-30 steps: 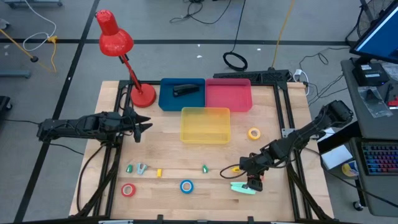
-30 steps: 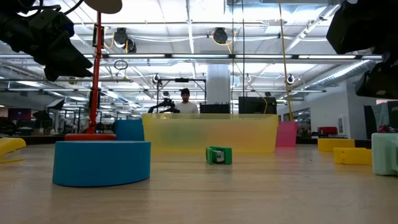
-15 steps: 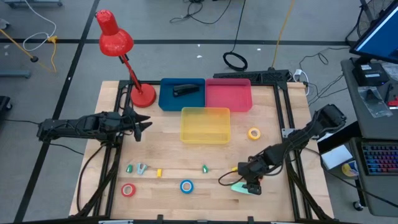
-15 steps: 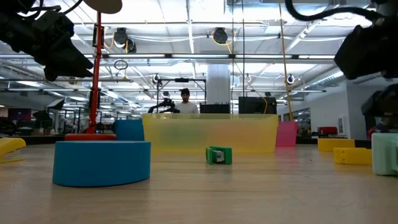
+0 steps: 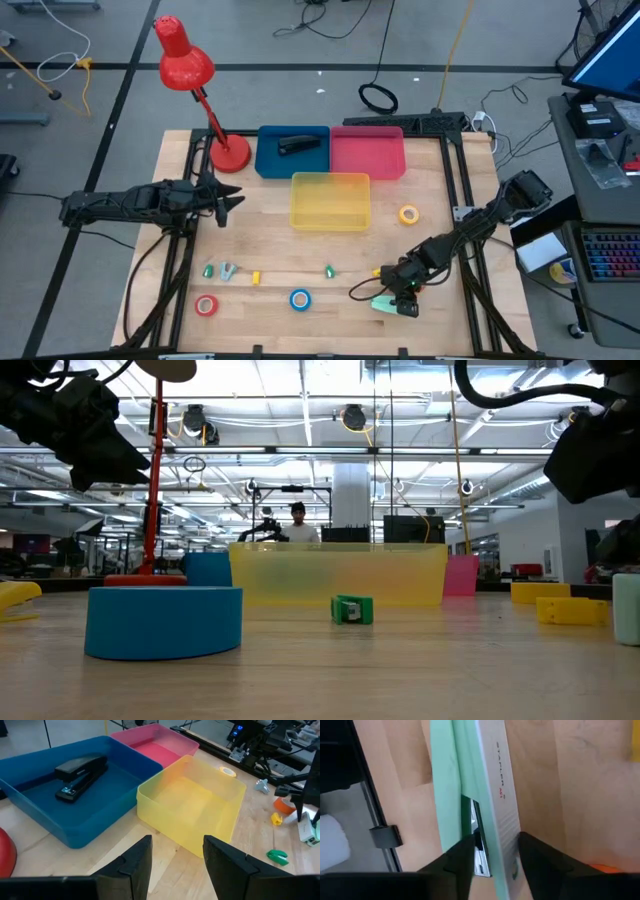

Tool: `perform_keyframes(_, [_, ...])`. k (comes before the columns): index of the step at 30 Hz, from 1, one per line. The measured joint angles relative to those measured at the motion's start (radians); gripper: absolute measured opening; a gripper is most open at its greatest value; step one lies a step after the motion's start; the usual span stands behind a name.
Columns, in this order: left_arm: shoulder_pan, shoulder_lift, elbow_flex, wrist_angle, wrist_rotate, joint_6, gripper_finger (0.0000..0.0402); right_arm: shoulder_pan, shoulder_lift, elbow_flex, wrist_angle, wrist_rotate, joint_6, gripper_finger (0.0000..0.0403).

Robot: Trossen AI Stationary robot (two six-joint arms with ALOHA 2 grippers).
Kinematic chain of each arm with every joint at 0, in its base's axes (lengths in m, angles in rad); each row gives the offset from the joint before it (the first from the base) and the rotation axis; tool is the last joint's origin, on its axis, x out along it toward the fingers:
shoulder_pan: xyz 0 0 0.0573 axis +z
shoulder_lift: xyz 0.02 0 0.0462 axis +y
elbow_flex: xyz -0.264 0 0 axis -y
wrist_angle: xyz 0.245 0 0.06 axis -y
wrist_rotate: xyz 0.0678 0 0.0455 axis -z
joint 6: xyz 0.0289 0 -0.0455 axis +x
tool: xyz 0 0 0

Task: Pick and place Stapler, Stapler remover, tape
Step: Put the light green stapler into the blue bin

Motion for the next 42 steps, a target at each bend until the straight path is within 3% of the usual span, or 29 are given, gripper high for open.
perform_keyframes(7, [0.0, 0.0, 0.0, 0.065, 0.008, 0.01, 0.0175, -0.021, 0.005, -0.005, 0.083, -0.009, 0.005, 0.0026])
perform_keyframes(16, [-0.004, 0.0, 0.0, 0.161, 0.01, 0.062, 0.0175, -0.07, 0.001, -0.005, 0.124, -0.01, 0.046, 0.0034])
perform_keyframes(24, [-0.081, 0.059, 0.0, 0.397, 0.01, 0.164, 0.0175, -0.144, -0.038, -0.003, 0.39, -0.062, 0.078, 0.0027])
perform_keyframes(32, [-0.218, 0.22, 0.0, 0.67, 0.005, 0.38, 0.0174, -0.266, -0.055, -0.002, 0.703, -0.072, 0.206, 0.0027])
perform_keyframes(37, [-0.299, 0.366, 0.026, 0.778, -0.004, 0.537, 0.0174, -0.35, -0.054, -0.002, 0.736, -0.166, 0.32, 0.0027])
perform_keyframes(42, [-0.352, 0.518, 0.127, 0.777, -0.045, 0.637, 0.0174, -0.42, -0.054, -0.002, 0.736, -0.241, 0.393, 0.0027])
